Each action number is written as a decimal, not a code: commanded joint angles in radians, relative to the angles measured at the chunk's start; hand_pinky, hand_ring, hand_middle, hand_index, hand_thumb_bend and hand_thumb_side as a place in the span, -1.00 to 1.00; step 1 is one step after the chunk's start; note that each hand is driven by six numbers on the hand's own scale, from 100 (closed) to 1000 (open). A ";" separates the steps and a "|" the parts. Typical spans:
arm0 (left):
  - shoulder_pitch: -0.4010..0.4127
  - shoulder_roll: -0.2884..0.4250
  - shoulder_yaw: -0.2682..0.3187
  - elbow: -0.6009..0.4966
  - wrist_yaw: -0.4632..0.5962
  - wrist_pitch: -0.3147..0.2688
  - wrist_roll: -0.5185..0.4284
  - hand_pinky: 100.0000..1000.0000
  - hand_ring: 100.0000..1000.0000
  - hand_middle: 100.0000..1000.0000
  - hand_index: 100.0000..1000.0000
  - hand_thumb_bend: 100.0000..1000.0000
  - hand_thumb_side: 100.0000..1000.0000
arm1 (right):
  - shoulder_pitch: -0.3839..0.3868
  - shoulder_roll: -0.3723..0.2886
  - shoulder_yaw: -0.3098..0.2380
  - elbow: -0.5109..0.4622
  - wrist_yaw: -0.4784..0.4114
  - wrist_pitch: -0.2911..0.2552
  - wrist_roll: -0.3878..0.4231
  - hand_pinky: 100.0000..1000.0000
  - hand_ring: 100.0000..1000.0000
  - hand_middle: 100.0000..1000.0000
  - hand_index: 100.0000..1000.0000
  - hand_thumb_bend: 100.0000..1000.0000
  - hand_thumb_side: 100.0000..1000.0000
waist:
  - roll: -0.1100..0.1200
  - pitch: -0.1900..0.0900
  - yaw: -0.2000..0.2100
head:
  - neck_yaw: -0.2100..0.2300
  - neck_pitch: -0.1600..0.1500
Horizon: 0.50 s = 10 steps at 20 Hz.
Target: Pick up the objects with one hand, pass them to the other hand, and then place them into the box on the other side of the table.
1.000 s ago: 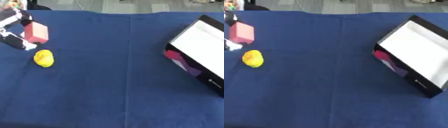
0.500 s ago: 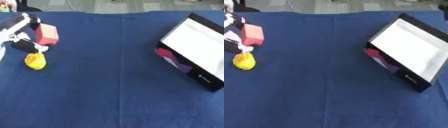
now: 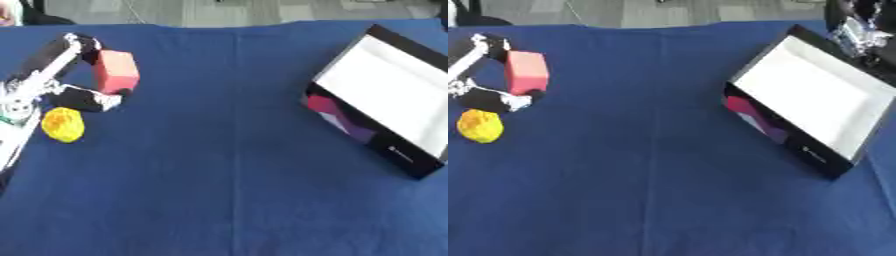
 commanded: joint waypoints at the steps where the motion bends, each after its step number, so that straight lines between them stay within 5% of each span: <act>1: -0.010 -0.022 0.003 -0.024 -0.032 -0.008 0.041 0.31 0.08 -0.09 -0.04 -1.00 -0.75 | -0.055 -0.027 0.039 -0.018 0.028 0.039 0.034 0.89 1.00 1.00 1.00 -1.00 -0.39 | -0.013 -0.042 0.000 | -0.015 0.006; 10: -0.012 -0.085 -0.011 -0.027 -0.059 -0.018 0.087 0.30 0.06 -0.12 -0.04 -1.00 -0.69 | -0.160 0.000 0.126 -0.018 0.064 0.100 0.113 0.89 1.00 1.00 1.00 -1.00 -0.46 | -0.016 -0.042 0.008 | -0.041 0.006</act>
